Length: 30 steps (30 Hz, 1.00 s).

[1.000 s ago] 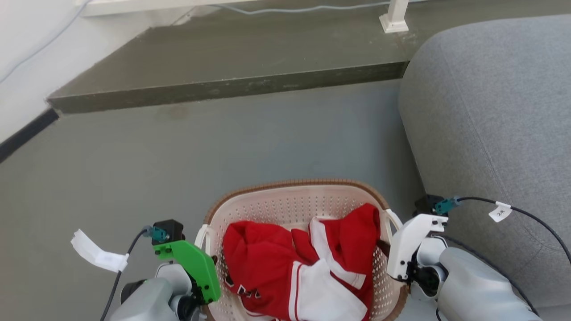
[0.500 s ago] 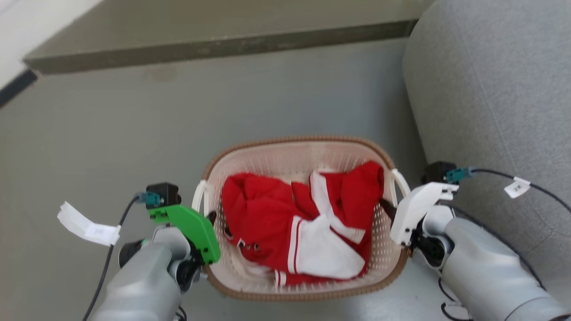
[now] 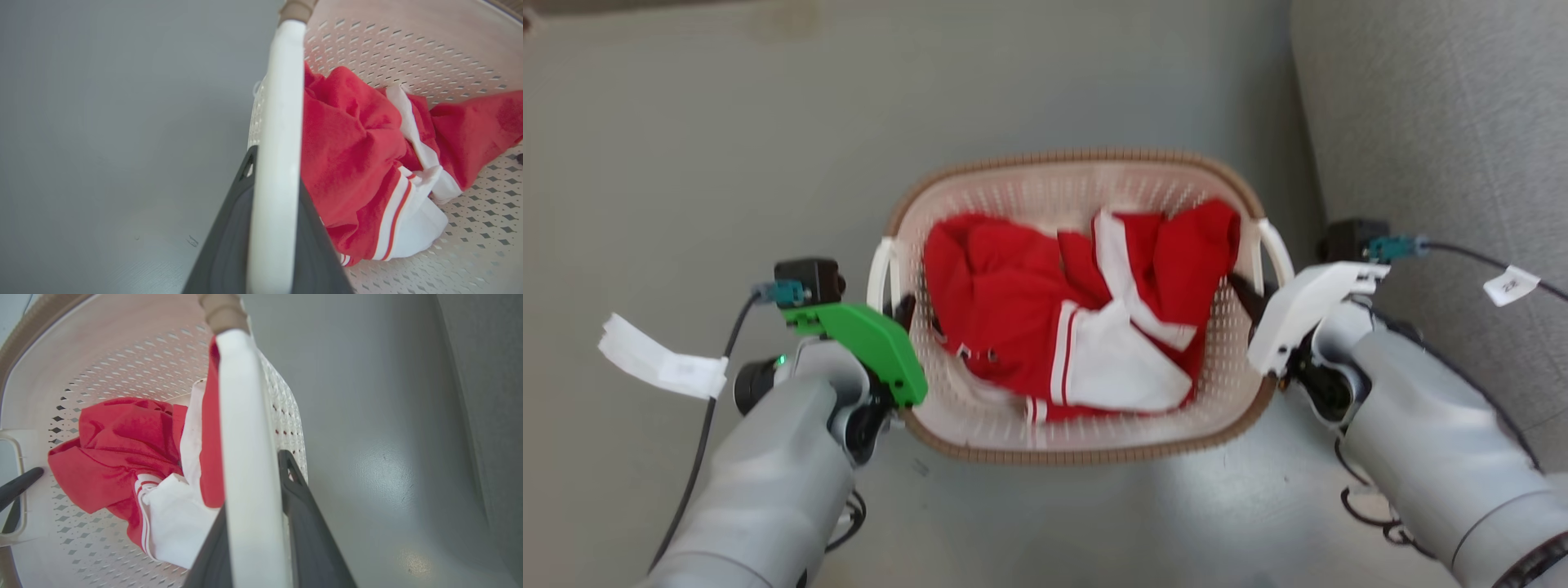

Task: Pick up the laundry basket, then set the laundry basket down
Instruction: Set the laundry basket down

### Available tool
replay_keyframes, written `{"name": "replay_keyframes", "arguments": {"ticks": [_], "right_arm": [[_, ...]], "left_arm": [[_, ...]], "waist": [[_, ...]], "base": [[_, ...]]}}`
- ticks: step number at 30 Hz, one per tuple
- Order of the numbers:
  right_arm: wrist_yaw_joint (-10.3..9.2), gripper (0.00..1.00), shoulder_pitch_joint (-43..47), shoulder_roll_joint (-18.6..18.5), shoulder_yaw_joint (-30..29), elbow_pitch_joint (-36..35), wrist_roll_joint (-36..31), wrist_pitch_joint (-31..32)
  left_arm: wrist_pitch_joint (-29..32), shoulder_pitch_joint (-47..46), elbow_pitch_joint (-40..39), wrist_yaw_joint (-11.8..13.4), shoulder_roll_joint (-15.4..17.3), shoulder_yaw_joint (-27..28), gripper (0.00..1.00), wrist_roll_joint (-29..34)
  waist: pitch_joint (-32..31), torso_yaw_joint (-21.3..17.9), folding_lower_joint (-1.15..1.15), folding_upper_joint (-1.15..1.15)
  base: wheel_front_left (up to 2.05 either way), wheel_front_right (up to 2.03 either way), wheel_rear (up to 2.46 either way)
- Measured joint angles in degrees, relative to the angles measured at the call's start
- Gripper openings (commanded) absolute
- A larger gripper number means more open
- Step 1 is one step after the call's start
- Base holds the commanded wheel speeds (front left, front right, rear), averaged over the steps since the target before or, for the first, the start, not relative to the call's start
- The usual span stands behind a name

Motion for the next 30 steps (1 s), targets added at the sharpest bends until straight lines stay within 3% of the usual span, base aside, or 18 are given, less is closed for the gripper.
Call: {"name": "replay_keyframes", "arguments": {"ticks": [30], "right_arm": [[0.02,0.00,-9.96,-3.58,0.57,-4.41,0.48,-8.59]], "left_arm": [[-6.21,-12.32,-1.60,1.55,-0.04,0.98,0.00,0.16]], "waist": [[21.08,1.13,0.01,0.00]], "base": [[0.00,0.00,0.00]]}}
